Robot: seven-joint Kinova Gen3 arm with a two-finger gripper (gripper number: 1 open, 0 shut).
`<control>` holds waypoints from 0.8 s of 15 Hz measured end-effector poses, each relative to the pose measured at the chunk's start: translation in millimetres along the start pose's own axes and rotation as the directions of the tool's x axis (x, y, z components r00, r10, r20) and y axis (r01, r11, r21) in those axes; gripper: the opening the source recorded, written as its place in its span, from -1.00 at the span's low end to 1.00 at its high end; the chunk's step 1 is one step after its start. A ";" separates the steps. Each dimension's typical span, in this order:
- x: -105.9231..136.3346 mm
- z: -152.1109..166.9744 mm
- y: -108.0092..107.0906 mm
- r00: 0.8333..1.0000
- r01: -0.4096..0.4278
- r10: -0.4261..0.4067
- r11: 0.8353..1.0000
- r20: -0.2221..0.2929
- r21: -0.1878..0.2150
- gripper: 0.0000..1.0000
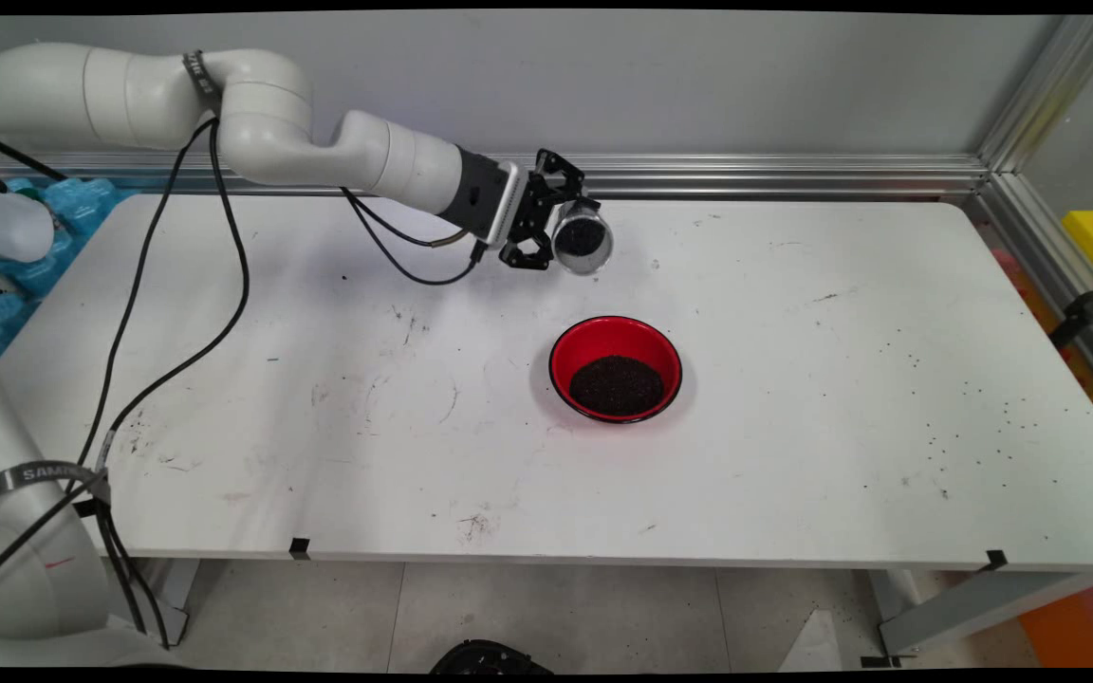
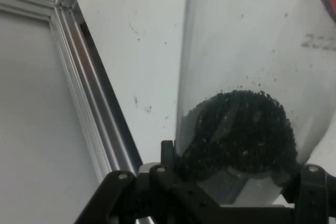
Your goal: Pour the black seasoning powder in the red bowl
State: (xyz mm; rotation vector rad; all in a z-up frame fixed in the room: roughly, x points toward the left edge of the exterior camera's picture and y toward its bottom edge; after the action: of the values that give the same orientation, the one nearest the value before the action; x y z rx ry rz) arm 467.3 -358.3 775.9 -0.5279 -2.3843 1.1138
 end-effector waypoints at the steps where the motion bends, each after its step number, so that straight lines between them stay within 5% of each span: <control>1: 2.2 1.0 0.5 1.000 -0.030 0.030 1.000 0.005 0.004 -1.00; 7: 11.5 4.8 2.4 0.987 -0.160 0.159 0.987 0.038 0.019 -1.00; 12: 24.9 9.8 5.3 0.957 -0.283 0.280 0.958 0.079 0.037 -1.00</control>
State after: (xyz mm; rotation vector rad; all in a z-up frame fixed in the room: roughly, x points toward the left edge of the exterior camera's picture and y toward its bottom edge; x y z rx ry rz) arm 442.2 -348.3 772.1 -0.8448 -2.3889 1.3279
